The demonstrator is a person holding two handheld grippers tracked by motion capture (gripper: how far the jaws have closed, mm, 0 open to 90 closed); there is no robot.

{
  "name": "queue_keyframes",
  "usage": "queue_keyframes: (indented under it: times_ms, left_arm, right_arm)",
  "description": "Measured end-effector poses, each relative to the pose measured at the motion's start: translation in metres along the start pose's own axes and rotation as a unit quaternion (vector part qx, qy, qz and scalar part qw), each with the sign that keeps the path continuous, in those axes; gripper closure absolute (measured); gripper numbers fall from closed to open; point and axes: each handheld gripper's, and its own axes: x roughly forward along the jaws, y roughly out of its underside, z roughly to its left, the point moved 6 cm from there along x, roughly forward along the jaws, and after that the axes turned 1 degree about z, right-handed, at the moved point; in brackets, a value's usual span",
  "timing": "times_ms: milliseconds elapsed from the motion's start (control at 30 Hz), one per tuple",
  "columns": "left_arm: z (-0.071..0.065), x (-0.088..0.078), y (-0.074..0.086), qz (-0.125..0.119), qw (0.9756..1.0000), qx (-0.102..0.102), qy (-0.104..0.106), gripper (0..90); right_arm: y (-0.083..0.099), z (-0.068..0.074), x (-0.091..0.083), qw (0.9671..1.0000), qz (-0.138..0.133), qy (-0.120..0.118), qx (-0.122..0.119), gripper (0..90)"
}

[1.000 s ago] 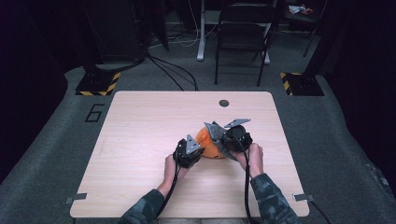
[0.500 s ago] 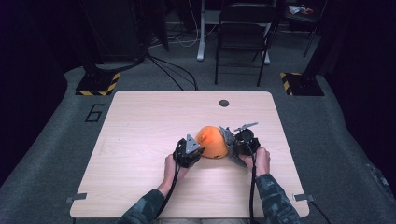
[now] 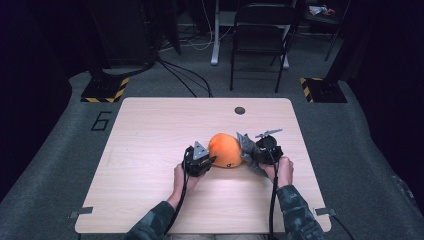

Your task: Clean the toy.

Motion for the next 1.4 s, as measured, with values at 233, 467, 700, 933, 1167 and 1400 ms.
queue_keyframes:
  times_ms: [233, 467, 700, 933, 1167, 1400]
  left_arm:
    - [-0.001, 0.000, -0.001, -0.002, 1.0000, 0.001, 0.006, 70.0]
    - [-0.007, -0.002, -0.001, -0.004, 0.9987, 0.049, 0.014, 39.0]
    - [-0.006, 0.010, 0.006, 0.011, 0.9988, 0.047, -0.011, 63.4]
    - [-0.007, 0.004, 0.002, 0.015, 0.9994, 0.031, -0.008, 79.6]
    - [-0.008, -0.005, -0.006, 0.000, 0.9990, -0.032, 0.032, 79.8]
    - [-0.023, -0.011, -0.011, -0.002, 0.9987, -0.021, 0.047, 79.8]
  right_arm:
    - [-0.013, 0.034, -0.007, 0.9984, -0.010, -0.039, -0.040, 75.2]
    - [-0.009, 0.019, 0.008, 0.9993, -0.014, -0.024, -0.026, 75.3]
    - [-0.012, 0.025, 0.009, 0.9988, -0.023, -0.027, -0.034, 75.2]
    - [-0.016, 0.027, 0.004, 0.9983, -0.037, -0.011, -0.043, 75.3]
    - [-0.032, 0.031, -0.022, 0.9971, -0.065, -0.011, -0.038, 75.4]
    - [-0.043, 0.067, -0.031, 0.9926, -0.084, -0.026, -0.084, 75.3]
